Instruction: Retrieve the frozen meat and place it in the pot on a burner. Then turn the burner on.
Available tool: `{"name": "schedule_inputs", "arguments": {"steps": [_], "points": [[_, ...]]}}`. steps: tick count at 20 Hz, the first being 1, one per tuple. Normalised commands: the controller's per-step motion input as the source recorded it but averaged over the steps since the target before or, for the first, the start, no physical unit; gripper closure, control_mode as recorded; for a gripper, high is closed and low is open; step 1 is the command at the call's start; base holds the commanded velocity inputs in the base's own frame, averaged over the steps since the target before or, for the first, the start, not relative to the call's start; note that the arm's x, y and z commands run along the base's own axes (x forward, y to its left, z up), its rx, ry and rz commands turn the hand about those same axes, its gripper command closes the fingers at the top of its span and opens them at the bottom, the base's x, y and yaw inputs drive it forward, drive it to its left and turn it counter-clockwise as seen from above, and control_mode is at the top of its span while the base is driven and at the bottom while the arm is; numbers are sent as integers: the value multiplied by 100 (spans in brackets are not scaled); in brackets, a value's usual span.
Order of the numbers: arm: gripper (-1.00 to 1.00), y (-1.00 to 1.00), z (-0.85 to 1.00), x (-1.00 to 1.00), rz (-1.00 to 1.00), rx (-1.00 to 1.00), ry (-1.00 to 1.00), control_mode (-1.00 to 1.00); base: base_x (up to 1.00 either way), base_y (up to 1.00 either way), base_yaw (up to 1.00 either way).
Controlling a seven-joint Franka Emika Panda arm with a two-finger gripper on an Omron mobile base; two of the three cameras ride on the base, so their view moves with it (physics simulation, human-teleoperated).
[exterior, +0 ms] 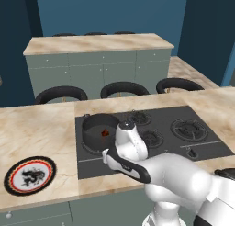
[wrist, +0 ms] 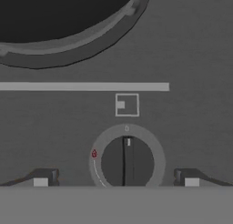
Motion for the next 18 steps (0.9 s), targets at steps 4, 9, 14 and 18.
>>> {"name": "schedule_inputs", "arguments": {"steps": [4, 9, 14, 18], "points": [[-100, -13, -24, 6, 0, 0, 0, -100, 0, 0, 0], [-100, -19, -25, 0, 0, 0, -3, -100, 0, 0, 0], [-100, -11, -12, 0, 0, 2, -1, -100, 0, 0, 0], [-100, -24, -24, 0, 0, 0, 0, -100, 0, 0, 0]]}}
